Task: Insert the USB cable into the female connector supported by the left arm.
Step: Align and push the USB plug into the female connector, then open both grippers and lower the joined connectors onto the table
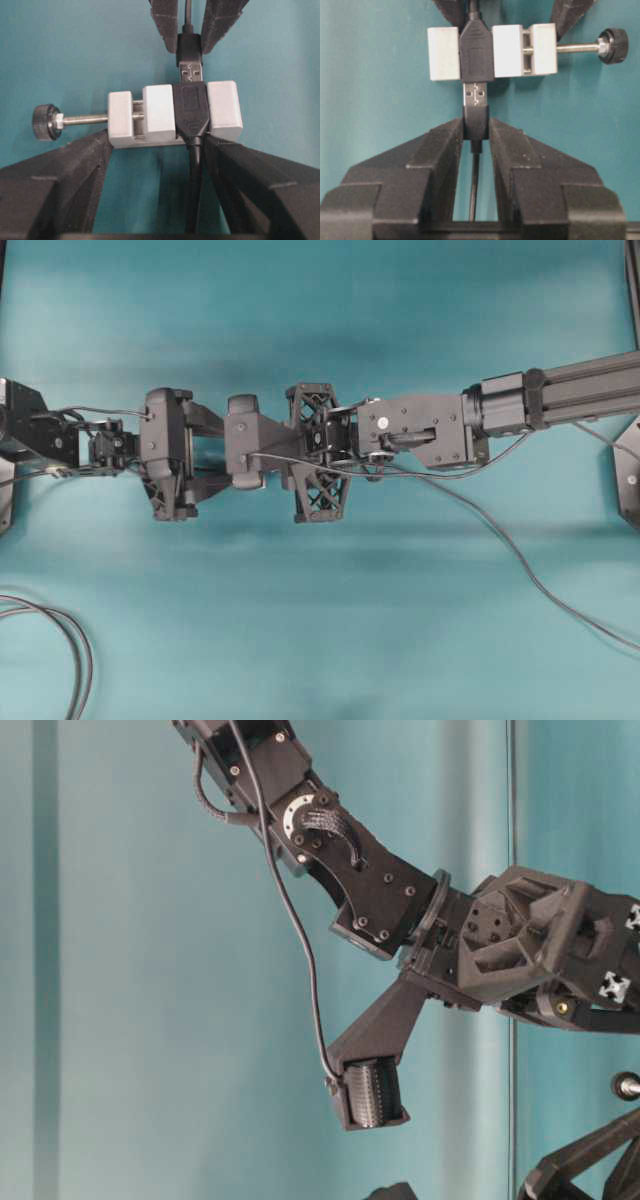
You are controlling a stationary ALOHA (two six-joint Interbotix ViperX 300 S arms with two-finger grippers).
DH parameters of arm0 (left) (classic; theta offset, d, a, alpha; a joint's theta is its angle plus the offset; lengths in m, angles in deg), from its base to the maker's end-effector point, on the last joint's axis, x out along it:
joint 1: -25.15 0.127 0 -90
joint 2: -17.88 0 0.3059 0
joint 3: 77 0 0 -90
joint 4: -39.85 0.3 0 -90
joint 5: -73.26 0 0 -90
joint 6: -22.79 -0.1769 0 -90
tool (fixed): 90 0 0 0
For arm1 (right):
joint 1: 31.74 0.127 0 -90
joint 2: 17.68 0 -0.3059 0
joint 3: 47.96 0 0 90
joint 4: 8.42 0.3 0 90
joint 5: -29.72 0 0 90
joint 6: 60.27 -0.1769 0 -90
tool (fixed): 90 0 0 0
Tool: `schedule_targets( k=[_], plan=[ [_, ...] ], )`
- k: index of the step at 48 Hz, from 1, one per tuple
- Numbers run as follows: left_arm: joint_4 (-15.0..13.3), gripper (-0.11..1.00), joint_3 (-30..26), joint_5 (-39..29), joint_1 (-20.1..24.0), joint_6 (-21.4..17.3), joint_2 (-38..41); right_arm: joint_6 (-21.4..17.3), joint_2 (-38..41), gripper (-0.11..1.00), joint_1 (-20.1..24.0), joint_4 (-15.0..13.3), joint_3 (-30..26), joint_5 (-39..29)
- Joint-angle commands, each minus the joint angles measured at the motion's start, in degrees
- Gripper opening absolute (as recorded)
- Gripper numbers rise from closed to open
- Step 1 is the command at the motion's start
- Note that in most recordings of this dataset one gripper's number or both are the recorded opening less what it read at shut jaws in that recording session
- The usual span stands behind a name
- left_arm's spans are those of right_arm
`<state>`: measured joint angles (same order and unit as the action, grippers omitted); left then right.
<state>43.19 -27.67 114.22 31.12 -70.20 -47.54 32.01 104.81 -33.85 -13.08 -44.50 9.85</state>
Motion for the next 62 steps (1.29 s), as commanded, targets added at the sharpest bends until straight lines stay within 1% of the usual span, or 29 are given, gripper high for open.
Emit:
schedule_targets(
  k=[1, 7, 14, 19, 36, 38, 41, 43, 46, 52, 55, 58, 62],
  plan=[
    [0.53, 0.80, -6.15, 0.26, -0.79, -0.62, 1.93, 0.09, -1.05, 0.21, 0.00, -0.18, -3.08, 1.58],
    [0.53, 0.80, -7.82, 0.26, -0.79, -0.62, 2.81, 0.62, -0.88, 0.21, 0.09, -0.18, -3.96, 1.85],
    [0.53, 0.80, -8.88, 0.00, -0.88, -0.62, 3.78, 3.34, -0.62, 0.21, 0.09, -0.09, -4.83, 1.76],
    [0.53, 0.80, -9.23, -0.09, -1.14, -0.62, 3.87, 4.57, -0.70, 0.21, 0.09, -0.18, -5.54, 1.58],
    [0.53, 0.80, -8.96, -2.55, -2.37, -0.53, 3.87, 4.75, -1.05, 0.21, 0.79, -0.18, -5.80, -0.97],
    [0.53, 0.80, -8.88, -2.55, -2.46, -0.53, 3.78, 4.66, -1.14, 0.18, 0.79, -0.18, -5.80, -1.05],
    [0.53, 0.80, -8.79, -2.55, -2.55, -0.44, 3.69, 4.57, -1.32, 0.05, 0.88, -0.18, -5.71, -1.23],
    [0.53, 0.80, -8.61, -2.64, -2.64, -0.44, 3.52, 4.57, -1.41, 0.00, 0.88, -0.18, -5.63, -1.67],
    [0.53, 0.80, -8.17, -2.90, -2.55, -0.35, 3.08, 4.48, -1.32, -0.01, 0.79, -0.18, -5.54, -2.99],
    [0.44, 0.79, -6.33, -4.22, -2.64, -0.26, 1.32, 3.87, -2.02, -0.01, 0.97, -0.18, -5.36, -7.73],
    [0.53, 0.79, -4.75, -4.83, -2.64, 0.09, -0.09, 3.60, -3.25, -0.01, 1.23, -0.18, -4.57, -8.61],
    [0.44, 0.79, -2.37, -5.45, -2.64, 0.26, -2.11, 3.43, -5.19, -0.01, 1.32, -0.18, -2.46, -8.17],
    [0.35, 0.79, 0.70, -5.80, -2.64, 0.26, -4.66, 3.16, -8.79, -0.01, 1.41, -0.18, 2.20, -6.24]
  ],
)
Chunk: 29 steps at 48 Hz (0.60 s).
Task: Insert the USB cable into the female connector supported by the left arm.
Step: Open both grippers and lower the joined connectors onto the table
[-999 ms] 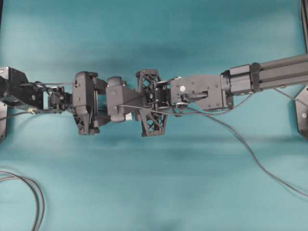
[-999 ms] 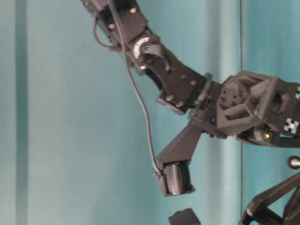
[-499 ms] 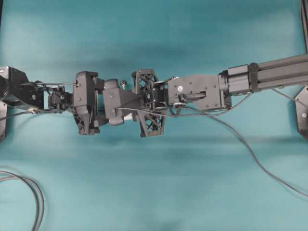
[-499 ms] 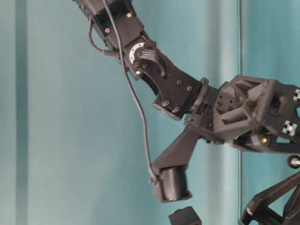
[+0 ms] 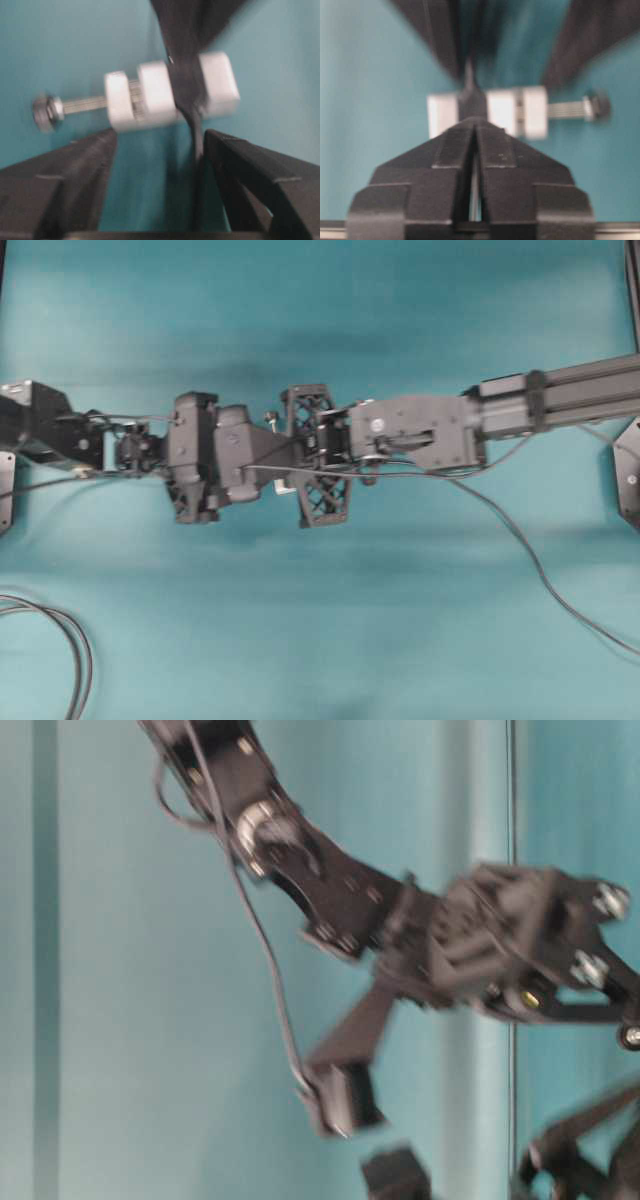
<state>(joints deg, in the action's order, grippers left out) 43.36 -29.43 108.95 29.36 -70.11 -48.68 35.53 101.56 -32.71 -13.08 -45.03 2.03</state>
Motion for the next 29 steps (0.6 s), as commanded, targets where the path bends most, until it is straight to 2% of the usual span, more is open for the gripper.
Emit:
schedule_targets(
  k=[1, 6, 10, 14, 19, 23, 29],
  plan=[
    [0.09, 0.79, 3.25, -0.53, -0.88, 0.18, -4.13, -0.53, -6.59, -0.01, 0.26, -0.18, 4.04, 2.37],
    [0.09, 0.79, 6.15, -0.62, -0.88, 0.18, -7.21, -3.43, -12.66, -0.01, -0.18, 0.00, 11.69, 10.37],
    [0.00, 0.79, 7.21, -0.70, -0.79, 0.18, -8.70, -7.56, -15.82, -0.01, -0.97, 0.09, 16.52, 18.37],
    [0.00, 0.79, 7.21, -0.79, -0.79, 0.18, -9.23, -12.30, -17.31, 0.00, -1.85, 0.09, 20.13, 24.87],
    [-0.35, 0.79, 7.03, -1.49, -0.70, 0.26, -9.58, -15.56, -17.58, 0.05, -2.02, -0.09, 22.85, 29.71],
    [-0.44, 0.79, 7.21, -2.81, -0.70, 0.35, -10.20, -15.64, -17.58, 0.20, -1.93, -0.18, 23.64, 31.29],
    [-0.53, 0.79, 7.65, -6.06, -0.35, 0.35, -12.92, -15.29, -17.93, 0.55, -2.11, -0.09, 24.26, 31.38]
  ],
)
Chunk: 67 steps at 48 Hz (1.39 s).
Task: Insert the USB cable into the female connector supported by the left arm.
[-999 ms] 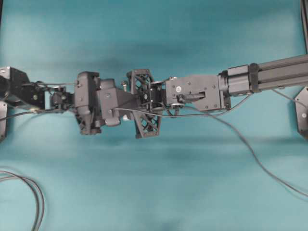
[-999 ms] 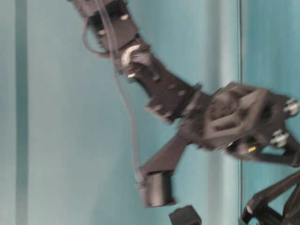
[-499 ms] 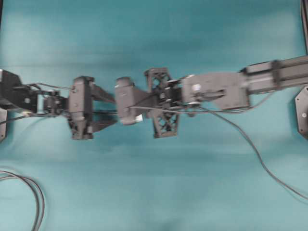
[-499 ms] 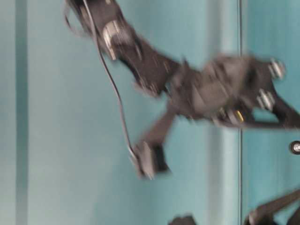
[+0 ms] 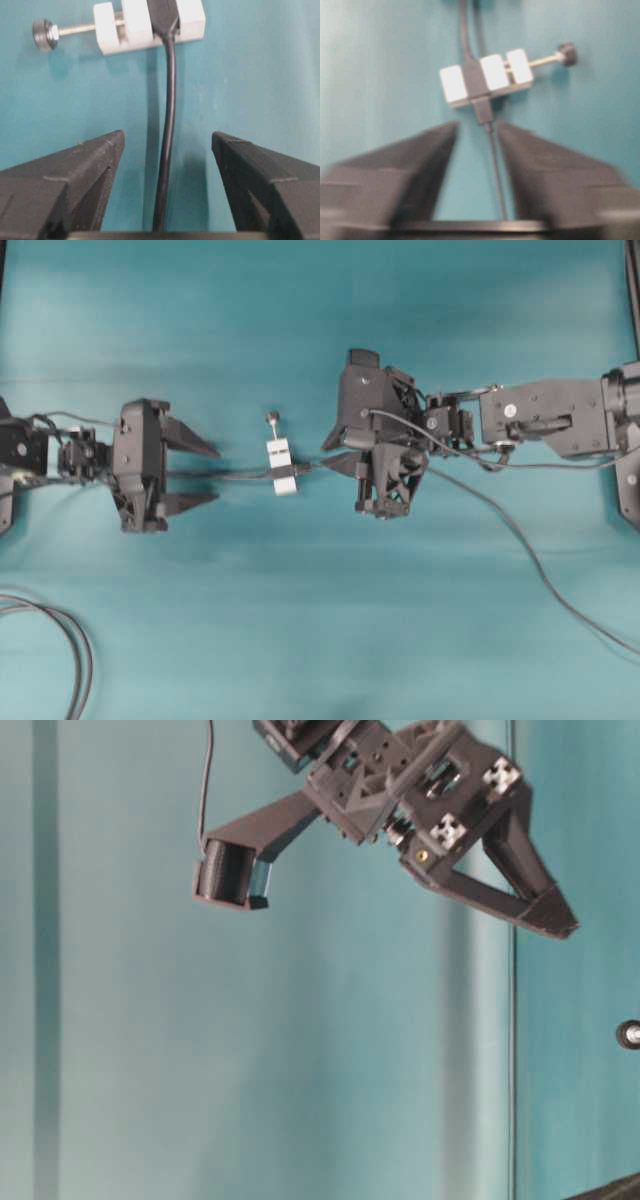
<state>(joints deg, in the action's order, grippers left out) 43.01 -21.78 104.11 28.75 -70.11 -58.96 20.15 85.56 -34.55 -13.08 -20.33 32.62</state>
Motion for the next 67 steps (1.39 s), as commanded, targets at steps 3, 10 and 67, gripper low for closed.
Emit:
schedule_targets(
  k=[3, 10, 67],
  plan=[
    [-0.18, 0.79, 0.18, -2.64, 0.62, 0.35, -4.31, 0.35, -2.02, 0.72, -0.26, -0.09, -0.09, 0.70],
    [-0.18, 0.79, 1.41, -6.15, 1.67, 0.35, -9.32, 1.23, -3.96, 0.72, -0.44, -0.18, 0.62, 0.70],
    [-0.18, 0.78, 15.12, -25.66, 2.55, 4.48, -64.51, 1.23, -34.01, 0.72, -1.85, -0.09, 32.34, 22.59]
  ],
)
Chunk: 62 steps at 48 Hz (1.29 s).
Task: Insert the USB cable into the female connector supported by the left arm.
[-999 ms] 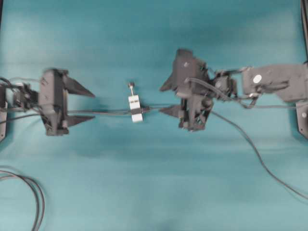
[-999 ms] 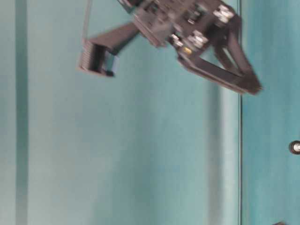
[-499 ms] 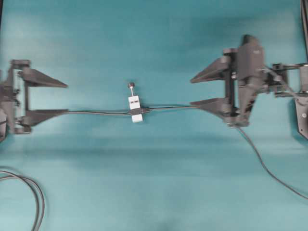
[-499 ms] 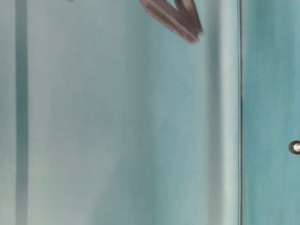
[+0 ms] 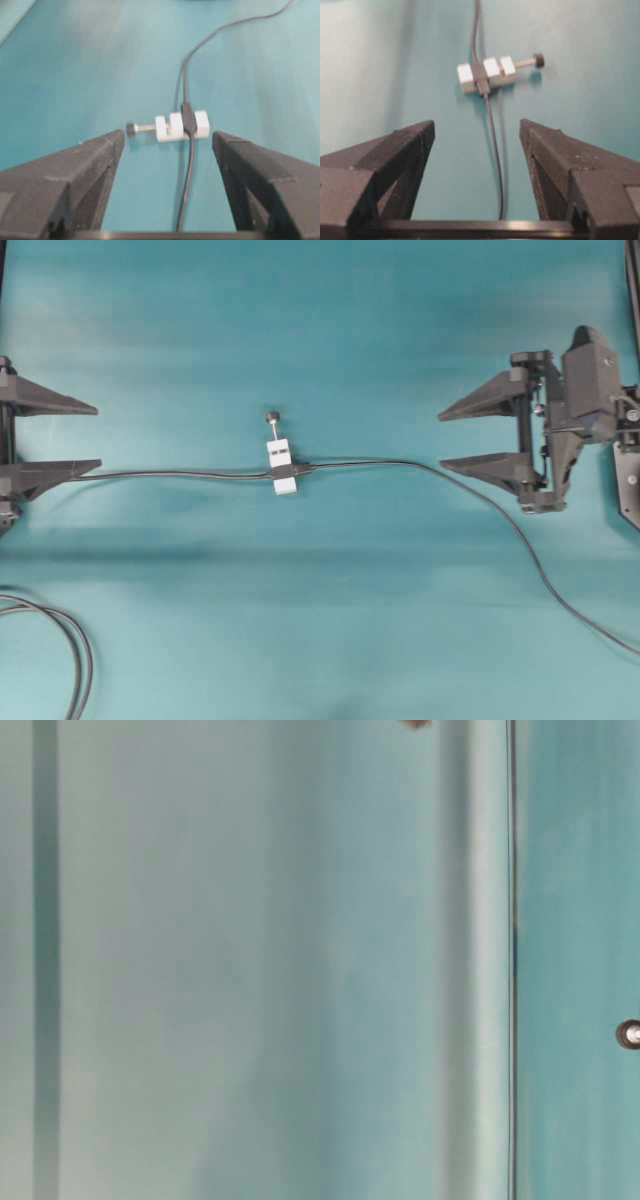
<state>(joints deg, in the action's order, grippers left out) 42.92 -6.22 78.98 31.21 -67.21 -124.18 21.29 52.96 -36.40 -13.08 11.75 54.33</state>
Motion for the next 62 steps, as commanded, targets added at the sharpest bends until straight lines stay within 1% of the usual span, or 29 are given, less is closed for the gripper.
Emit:
schedule_targets(
  k=[1, 9, 15, 20, 27, 32, 36, 42, 52, 62],
  plan=[
    [-0.09, 0.78, -0.35, -0.79, 0.09, 1.93, 0.79, 0.18, -1.85, 0.72, 0.00, -0.18, 0.70, 0.88],
    [-0.09, 0.78, 0.35, -0.70, 0.09, 5.98, 0.79, 0.09, -7.91, 0.72, -0.09, -0.09, 3.69, 0.88],
    [-0.09, 0.78, 0.79, 0.09, 0.00, 7.91, 0.79, 0.09, -13.71, 0.72, -0.09, -0.09, 6.77, 0.00],
    [-0.09, 0.79, 1.41, 2.02, 0.09, 8.44, 0.79, 0.09, -18.98, 0.72, -0.09, -0.09, 8.44, -1.85],
    [0.00, 0.78, 2.55, 5.10, 0.09, 8.09, 0.79, 0.09, -26.19, 0.71, -0.09, -0.18, 9.84, -7.21],
    [0.00, 0.78, 3.52, 6.77, 0.09, 7.73, 0.79, 0.09, -29.36, 0.71, 0.00, -0.09, 10.20, -11.07],
    [0.18, 0.79, 4.13, 8.79, 0.09, 7.56, 0.79, 0.09, -30.59, 0.71, 0.00, -0.18, 10.28, -12.83],
    [0.26, 0.78, 4.75, 10.63, 0.09, 7.56, 0.70, 0.18, -30.67, 0.71, 0.00, -0.18, 10.28, -13.01],
    [0.26, 0.78, 5.10, 10.90, 0.09, 7.56, 0.79, 0.26, -30.67, 0.71, 0.00, -0.09, 10.28, -12.74],
    [0.26, 0.78, 5.10, 10.72, 0.09, 7.56, 0.70, 1.14, -30.67, 0.71, 0.00, -0.09, 10.46, -12.74]
  ],
)
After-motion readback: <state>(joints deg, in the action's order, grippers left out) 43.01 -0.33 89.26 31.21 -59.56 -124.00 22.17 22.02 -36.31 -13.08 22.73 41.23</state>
